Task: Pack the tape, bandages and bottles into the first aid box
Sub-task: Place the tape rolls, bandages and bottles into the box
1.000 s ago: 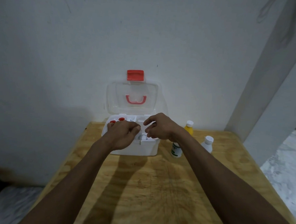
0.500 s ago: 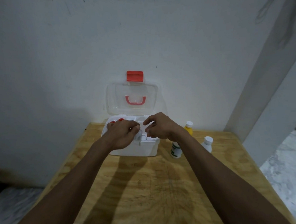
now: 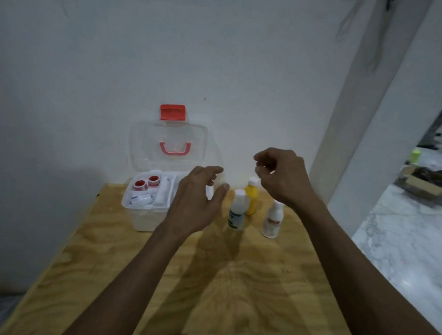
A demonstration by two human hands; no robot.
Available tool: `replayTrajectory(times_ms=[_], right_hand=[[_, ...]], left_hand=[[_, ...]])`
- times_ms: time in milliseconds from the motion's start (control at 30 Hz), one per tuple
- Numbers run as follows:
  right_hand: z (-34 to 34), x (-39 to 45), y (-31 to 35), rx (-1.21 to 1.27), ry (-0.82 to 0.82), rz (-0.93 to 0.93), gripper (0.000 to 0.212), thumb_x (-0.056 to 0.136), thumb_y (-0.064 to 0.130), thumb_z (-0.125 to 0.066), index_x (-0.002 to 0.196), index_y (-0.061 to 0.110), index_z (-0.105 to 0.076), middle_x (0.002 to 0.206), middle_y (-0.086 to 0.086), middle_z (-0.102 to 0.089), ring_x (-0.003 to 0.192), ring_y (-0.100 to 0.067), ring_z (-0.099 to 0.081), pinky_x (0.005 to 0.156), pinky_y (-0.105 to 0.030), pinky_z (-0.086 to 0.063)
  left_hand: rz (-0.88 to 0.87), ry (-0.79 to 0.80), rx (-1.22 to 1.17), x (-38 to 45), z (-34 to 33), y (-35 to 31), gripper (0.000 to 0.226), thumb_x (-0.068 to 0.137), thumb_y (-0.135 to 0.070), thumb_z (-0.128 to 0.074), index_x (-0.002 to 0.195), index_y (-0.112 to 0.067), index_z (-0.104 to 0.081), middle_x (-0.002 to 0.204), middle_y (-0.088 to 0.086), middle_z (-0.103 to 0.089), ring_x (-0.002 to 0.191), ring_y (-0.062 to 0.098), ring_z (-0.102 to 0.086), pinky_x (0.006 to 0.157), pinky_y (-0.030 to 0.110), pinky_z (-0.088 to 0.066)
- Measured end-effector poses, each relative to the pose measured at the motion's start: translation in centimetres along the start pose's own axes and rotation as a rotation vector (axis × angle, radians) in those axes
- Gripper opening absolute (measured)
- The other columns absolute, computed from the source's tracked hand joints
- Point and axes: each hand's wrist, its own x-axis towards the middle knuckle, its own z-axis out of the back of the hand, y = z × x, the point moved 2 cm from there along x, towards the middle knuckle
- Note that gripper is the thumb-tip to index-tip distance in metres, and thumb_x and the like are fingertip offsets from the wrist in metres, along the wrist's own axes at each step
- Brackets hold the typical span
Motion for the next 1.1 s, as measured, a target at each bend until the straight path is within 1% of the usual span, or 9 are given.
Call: replayTrajectory(times_ms=[67, 133, 233, 300, 433, 667, 767, 900, 1100], right_hand=[[0.7, -1.0, -2.1, -0.046, 0.007, -0.052, 0.026, 0.085, 0.016, -0.069, 0.11, 0.016, -0.071, 0.105, -0.003, -0.072, 0.087, -0.012, -0.065, 0.075, -0.015, -0.043], [0.6, -2.0, -4.2, -0.081, 0.049, -0.103, 0.032, 0.085, 0.023, -0.07, 0.116, 0.018, -0.068, 0.115, -0.004, -0.069, 0.095, -0.015, -0.065, 0.08, -0.022, -0.046], [-0.3, -3.4, -6.5, -0.084, 0.112, -0.152, 0.04, 0.084, 0.031, -0.072, 0.122, 0.02, -0.066, 0.124, -0.004, -0.066, 0.102, -0.016, -0.066, 0.082, -0.024, -0.047], [-1.0, -4.2, -7.4, -0.062, 0.116, -0.161, 0.042, 0.083, 0.032, -0.072, 0.123, 0.019, -0.066, 0.124, -0.006, -0.067, 0.103, -0.018, -0.066, 0.086, -0.029, -0.051], [-1.8, -5.1, -8.4, -0.013, 0.081, -0.169, 0.04, 0.084, 0.029, -0.071, 0.122, 0.017, -0.066, 0.12, -0.009, -0.067, 0.104, -0.023, -0.065, 0.091, -0.036, -0.051], [-2.2, -5.6, -8.6, 0.015, -0.001, -0.128, 0.031, 0.083, 0.023, -0.073, 0.112, 0.011, -0.07, 0.107, -0.009, -0.072, 0.093, -0.023, -0.067, 0.085, -0.037, -0.052], [-1.5, -5.6, -8.0, 0.023, -0.018, -0.121, 0.028, 0.081, 0.022, -0.074, 0.107, 0.012, -0.071, 0.102, -0.006, -0.073, 0.089, -0.019, -0.067, 0.08, -0.034, -0.053], [0.7, -5.2, -5.1, 0.033, -0.055, -0.075, 0.028, 0.082, 0.025, -0.073, 0.108, 0.016, -0.072, 0.103, -0.002, -0.074, 0.088, -0.015, -0.068, 0.079, -0.036, -0.057], [2.3, -2.9, 1.3, 0.172, -0.107, 0.059, 0.029, 0.081, 0.023, -0.075, 0.109, 0.015, -0.072, 0.103, 0.002, -0.075, 0.088, -0.011, -0.069, 0.082, -0.029, -0.056]], left_hand=[[0.025, 0.068, -0.015, -0.3, -2.5, -0.5, 0.042, 0.091, -0.034, -0.061, 0.13, -0.021, -0.055, 0.122, 0.0, -0.061, 0.1, 0.008, -0.057, 0.087, 0.03, -0.051], [0.042, 0.123, -0.004, -0.5, -4.8, -0.8, 0.045, 0.092, -0.034, -0.058, 0.135, -0.023, -0.051, 0.132, 0.001, -0.056, 0.114, 0.015, -0.056, 0.096, 0.032, -0.045], [0.119, 0.205, 0.018, -0.4, -7.2, -0.8, 0.051, 0.096, -0.035, -0.052, 0.144, -0.023, -0.039, 0.149, 0.0, -0.043, 0.133, 0.02, -0.042, 0.107, 0.031, -0.032], [0.152, 0.229, 0.039, -0.1, -8.1, -0.6, 0.052, 0.097, -0.033, -0.05, 0.146, -0.022, -0.037, 0.151, 0.002, -0.042, 0.136, 0.022, -0.039, 0.109, 0.032, -0.03], [0.176, 0.226, 0.058, 0.2, -9.1, -0.1, 0.042, 0.097, -0.027, -0.053, 0.138, -0.021, -0.047, 0.139, 0.007, -0.055, 0.124, 0.027, -0.052, 0.102, 0.036, -0.041], [0.138, 0.125, 0.022, -0.2, -8.8, -0.2, 0.026, 0.094, -0.016, -0.058, 0.12, -0.018, -0.061, 0.111, 0.006, -0.07, 0.098, 0.024, -0.065, 0.082, 0.031, -0.052], [0.091, 0.092, -0.002, -0.7, -7.8, -0.7, 0.022, 0.091, -0.016, -0.062, 0.113, -0.019, -0.065, 0.106, 0.004, -0.072, 0.094, 0.022, -0.067, 0.08, 0.033, -0.056], [0.086, 0.032, -0.058, -0.2, -4.7, -2.0, 0.024, 0.088, -0.02, -0.066, 0.112, -0.02, -0.067, 0.105, 0.002, -0.073, 0.091, 0.016, -0.068, 0.08, 0.037, -0.058], [0.071, -0.076, -0.077, 2.4, 2.6, -3.3, 0.027, 0.086, -0.02, -0.07, 0.114, -0.019, -0.069, 0.095, -0.008, -0.068, 0.082, 0.008, -0.067, 0.075, 0.023, -0.056]])
